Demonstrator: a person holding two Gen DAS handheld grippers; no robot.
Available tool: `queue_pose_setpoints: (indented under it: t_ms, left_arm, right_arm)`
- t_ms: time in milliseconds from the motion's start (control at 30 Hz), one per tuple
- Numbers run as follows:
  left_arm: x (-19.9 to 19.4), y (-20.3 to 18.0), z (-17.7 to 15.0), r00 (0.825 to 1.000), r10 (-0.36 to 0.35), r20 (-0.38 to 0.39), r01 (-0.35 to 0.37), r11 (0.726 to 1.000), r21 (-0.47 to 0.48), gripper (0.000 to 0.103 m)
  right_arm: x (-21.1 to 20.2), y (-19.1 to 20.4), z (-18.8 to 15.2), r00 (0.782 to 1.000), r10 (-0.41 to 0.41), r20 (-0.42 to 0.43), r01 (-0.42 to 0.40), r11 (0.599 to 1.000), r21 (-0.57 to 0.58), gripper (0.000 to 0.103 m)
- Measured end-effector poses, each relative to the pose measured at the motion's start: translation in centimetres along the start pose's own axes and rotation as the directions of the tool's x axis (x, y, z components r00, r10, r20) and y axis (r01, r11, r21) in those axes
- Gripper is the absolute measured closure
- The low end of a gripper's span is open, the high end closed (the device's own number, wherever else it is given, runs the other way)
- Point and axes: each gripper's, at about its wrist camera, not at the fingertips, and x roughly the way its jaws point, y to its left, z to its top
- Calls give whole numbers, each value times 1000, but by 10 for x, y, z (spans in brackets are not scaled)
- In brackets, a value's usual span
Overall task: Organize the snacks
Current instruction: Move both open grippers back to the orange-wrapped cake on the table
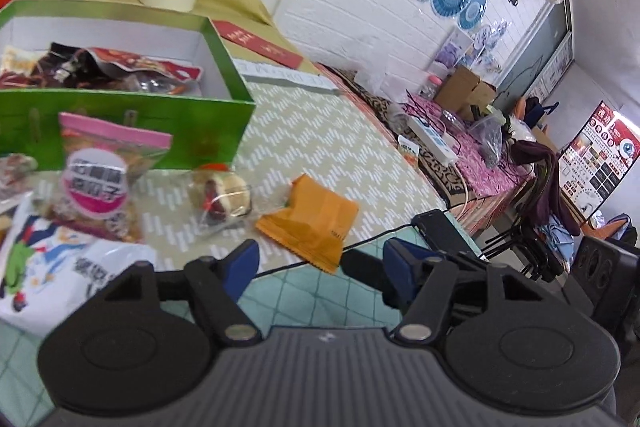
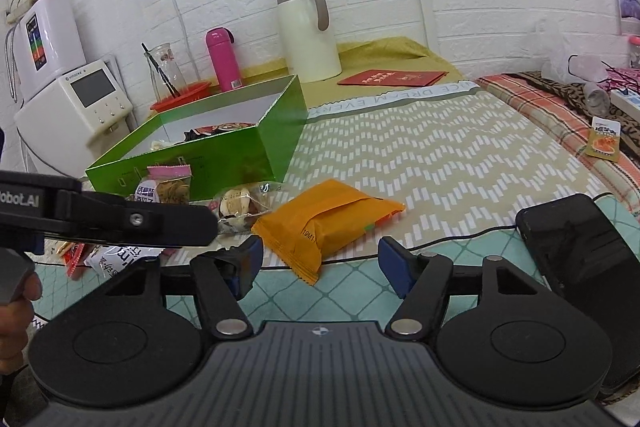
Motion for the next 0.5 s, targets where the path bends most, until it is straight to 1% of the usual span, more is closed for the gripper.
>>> queue_pose_setpoints:
  t_ms: [67, 133, 200, 267, 333, 433, 500]
  left_arm:
    - [11, -3, 5, 1000, 6, -8, -6, 1000, 15, 37]
    - [22, -6, 10, 1000, 15, -12, -15, 999, 32, 37]
    - [31, -8, 14, 1000, 23, -18, -22, 998, 52, 40]
    - [42, -8, 18, 999, 39, -31, -37, 998, 60, 43]
    - [50, -6, 19, 998, 28, -52, -25, 998, 58, 48]
    - [60, -7, 21, 997, 49, -66, -44, 996, 81, 48]
    - [65, -4, 21, 995, 47, -84, -40, 996, 77, 48]
  right_arm:
    - [3, 0, 0, 1000, 2, -7, -2, 1000, -6, 6]
    - [6, -1, 0, 1000, 5, -15, -5, 1000, -11, 17]
    - [8, -1, 0, 1000, 10, -18, -10, 1000, -12, 21]
    - [10, -2, 0, 1000, 14, -20, -14, 1000, -4, 23]
    - [12, -3, 0, 1000, 19, -22, -19, 1000, -2, 23]
    - [15, -4, 0, 999, 24, -26, -24, 1000, -2, 24]
    - [17, -5, 0, 999, 27, -27, -27, 1000, 1, 24]
